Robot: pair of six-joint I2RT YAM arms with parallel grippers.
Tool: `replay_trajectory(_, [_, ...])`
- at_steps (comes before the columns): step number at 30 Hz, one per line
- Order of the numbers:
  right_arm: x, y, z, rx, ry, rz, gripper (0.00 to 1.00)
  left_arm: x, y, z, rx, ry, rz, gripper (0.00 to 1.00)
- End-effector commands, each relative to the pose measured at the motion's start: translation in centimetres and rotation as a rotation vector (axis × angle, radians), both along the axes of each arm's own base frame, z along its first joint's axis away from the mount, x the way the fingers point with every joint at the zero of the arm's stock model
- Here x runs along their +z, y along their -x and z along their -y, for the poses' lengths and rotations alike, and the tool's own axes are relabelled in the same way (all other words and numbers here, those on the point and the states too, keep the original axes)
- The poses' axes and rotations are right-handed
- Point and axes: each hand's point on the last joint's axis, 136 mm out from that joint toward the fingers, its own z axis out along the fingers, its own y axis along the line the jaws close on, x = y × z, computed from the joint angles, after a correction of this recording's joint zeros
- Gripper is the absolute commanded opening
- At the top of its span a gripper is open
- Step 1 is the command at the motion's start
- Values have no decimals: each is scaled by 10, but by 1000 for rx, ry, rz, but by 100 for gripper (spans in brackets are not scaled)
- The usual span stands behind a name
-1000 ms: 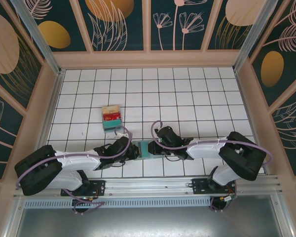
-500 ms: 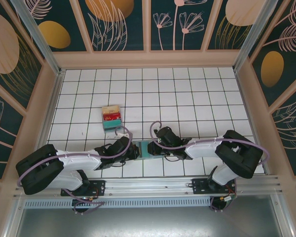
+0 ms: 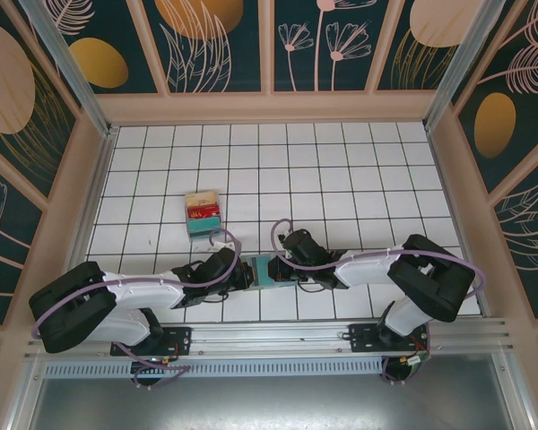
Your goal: Take the credit cards out of the card holder
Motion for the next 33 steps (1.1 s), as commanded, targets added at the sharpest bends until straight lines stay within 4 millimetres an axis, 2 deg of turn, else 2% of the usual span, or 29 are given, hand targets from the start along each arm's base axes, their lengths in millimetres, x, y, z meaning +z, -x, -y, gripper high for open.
replay_trajectory(1, [6,-1,-7,6,-22,-3,8,-5,2,-7,11,-20,-19,6])
replay_trajectory(6, [5,-1,-2,-6,-16,-2,2,-7,2,-11,24,-40,-22,2])
replay_trajectory(26, [3,-1,14,-37,-16,-7,1,-12,3,-16,31,-64,-30,0])
replay_trajectory(29, [2,0,13,-30,-23,-11,5,-11,3,-14,29,-59,-28,0])
replay_trajectory(31, [2,0,11,-26,-27,-15,14,-10,2,-13,26,-58,-28,0])
replay_trajectory(33, [2,0,10,-22,-31,-18,16,-10,2,-13,24,-57,-27,0])
